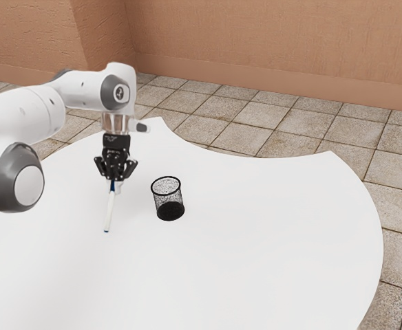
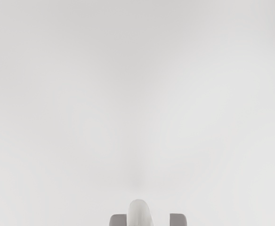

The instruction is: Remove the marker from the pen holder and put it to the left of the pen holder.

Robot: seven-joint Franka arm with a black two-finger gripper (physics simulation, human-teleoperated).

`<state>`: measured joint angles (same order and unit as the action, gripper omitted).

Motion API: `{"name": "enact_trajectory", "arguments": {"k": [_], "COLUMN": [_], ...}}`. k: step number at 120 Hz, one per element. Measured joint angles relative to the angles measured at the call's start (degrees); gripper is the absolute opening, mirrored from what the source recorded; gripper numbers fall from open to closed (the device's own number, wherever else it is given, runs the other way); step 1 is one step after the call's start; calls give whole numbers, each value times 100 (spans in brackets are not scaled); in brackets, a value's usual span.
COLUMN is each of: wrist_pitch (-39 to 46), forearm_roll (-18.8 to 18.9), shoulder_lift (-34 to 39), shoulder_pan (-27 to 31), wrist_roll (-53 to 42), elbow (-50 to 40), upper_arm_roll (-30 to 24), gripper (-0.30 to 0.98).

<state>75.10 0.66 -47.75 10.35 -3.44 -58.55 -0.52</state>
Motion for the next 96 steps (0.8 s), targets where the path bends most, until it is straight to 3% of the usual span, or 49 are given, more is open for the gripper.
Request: {"name": "enact_trajectory", "arguments": {"k": [24, 40, 77, 96], "wrist_pitch": [69, 189, 1395, 1444], "forearm_roll": [-77, -88, -65, -62], "shoulder_lift": [-27, 154, 1993, 3696], "shoulder_pan": [8, -15, -462, -1395], "wrist_roll": [37, 48, -11, -26], "elbow": [1, -35, -619, -2150], "upper_arm_roll": [-8, -1, -179, 726], "gripper": [31, 47, 62, 65]}}
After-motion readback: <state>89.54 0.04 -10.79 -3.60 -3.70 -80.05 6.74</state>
